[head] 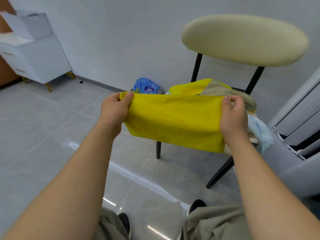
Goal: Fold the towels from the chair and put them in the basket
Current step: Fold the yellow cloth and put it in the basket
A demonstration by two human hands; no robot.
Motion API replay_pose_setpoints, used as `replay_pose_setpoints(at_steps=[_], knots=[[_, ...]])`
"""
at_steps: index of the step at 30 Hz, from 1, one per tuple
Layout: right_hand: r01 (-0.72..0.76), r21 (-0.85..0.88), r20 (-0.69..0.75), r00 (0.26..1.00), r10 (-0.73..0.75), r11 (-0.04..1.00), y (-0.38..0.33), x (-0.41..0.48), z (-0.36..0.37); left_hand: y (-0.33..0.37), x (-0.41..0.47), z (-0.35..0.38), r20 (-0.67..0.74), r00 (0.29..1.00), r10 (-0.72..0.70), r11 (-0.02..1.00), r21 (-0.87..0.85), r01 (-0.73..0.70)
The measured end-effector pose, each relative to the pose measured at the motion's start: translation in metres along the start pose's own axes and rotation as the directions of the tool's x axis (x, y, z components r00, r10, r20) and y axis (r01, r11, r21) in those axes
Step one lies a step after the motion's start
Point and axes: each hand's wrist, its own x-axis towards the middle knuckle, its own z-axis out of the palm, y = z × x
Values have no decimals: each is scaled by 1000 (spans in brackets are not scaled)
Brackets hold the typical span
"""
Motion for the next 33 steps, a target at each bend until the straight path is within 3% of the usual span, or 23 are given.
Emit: replay_pose_setpoints(at_steps=[7, 11, 15, 21, 24, 27, 33], knots=[[76, 3, -43, 996, -76, 997, -7, -4, 0, -2, 3, -1, 2, 1000, -9, 1000, 22, 9], [-16, -88, -23, 1000, 14, 996, -3, -6, 6, -10, 4, 4, -4, 995, -99, 993, 70, 99], [-123, -123, 57, 990, 130, 985, -1, -9, 12, -16, 1, 13, 4, 979, -203, 973, 111, 202], [-120, -53, 222, 966, 129, 991, -4, -20, 19, -21, -8, 29, 45, 989, -142, 968, 216, 129], [-38, -28, 408, 912, 46, 999, -12, -30, 23, -22, -16, 36, 94, 991, -91, 968, 242, 66], [-70, 50, 579, 815, 28, 996, -21, -42, 27, -23, -23, 43, 153, 987, -43, 965, 261, 1], [-18, 42, 718, 695, -17, 999, -21, -49, 31, -26, -29, 47, 248, 969, 20, 937, 334, -105]])
